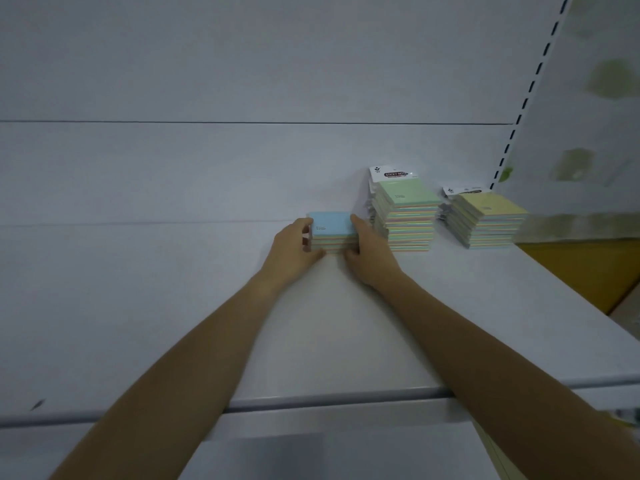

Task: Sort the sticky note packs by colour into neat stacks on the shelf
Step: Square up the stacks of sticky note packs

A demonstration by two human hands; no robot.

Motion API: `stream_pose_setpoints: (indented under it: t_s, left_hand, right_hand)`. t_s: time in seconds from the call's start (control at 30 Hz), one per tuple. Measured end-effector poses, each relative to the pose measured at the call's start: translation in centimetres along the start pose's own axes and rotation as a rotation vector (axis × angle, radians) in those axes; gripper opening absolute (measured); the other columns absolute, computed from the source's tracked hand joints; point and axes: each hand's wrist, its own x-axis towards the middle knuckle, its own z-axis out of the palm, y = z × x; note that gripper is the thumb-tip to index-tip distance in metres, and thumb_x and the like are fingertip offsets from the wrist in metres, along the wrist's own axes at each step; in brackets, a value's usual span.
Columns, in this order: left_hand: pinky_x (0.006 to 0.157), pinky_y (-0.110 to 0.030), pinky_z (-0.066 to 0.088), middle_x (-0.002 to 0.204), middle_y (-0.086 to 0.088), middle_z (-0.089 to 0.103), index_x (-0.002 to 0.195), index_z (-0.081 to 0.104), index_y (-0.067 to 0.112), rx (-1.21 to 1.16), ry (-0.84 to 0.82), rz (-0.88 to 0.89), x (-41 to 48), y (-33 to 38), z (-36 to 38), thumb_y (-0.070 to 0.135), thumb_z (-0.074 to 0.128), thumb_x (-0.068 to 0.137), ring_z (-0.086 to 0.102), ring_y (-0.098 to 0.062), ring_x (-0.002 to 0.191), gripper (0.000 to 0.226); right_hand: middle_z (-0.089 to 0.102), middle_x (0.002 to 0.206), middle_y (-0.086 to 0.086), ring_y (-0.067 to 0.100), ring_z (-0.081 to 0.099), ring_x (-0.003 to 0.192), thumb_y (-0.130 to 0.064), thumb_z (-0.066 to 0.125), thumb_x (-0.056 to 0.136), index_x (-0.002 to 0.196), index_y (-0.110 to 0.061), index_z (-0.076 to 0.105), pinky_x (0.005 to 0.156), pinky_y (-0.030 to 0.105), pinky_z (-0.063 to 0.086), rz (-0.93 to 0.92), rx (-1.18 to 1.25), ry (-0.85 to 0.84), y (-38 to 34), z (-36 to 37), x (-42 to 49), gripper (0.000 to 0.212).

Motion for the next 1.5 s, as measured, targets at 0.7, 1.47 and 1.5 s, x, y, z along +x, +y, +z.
stream_pose_setpoints:
  t_s: [0.7,1.47,1.5]
  left_hand:
    - [0.096,-0.022,0.036,0.132,-0.017,0.047,0.135,0.041,0.010,0.017,0.202,0.055,0.0,0.8,-0.7,0.024,0.058,0.087,0.049,-0.028,0.121,0.053]
    - [0.097,-0.038,0.045,0.116,-0.019,0.064,0.122,0.056,0.007,0.042,0.241,0.029,2.4,10.6,10.2,0.005,0.047,0.091,0.060,-0.035,0.105,0.032]
    - [0.095,-0.037,0.045,0.114,-0.020,0.065,0.121,0.057,0.007,0.048,0.248,0.027,2.5,10.6,10.2,0.005,0.048,0.091,0.060,-0.035,0.103,0.032]
  right_hand:
    - [0.053,0.127,0.012,0.028,0.052,0.116,-0.011,0.048,0.087,0.123,-0.010,0.053,0.087,0.036,0.045,-0.088,-0.016,0.376,-1.7,-0.8,-1.2,0.036]
    - [0.057,0.124,0.017,0.028,0.057,0.112,-0.013,0.047,0.093,0.137,-0.014,0.040,0.101,0.041,0.043,-0.020,0.346,0.165,9.3,-9.5,0.5,0.045]
    - [0.057,0.123,0.018,0.028,0.057,0.111,-0.014,0.047,0.093,0.137,-0.014,0.040,0.100,0.041,0.044,-0.034,0.322,0.170,9.3,-9.5,0.6,0.045]
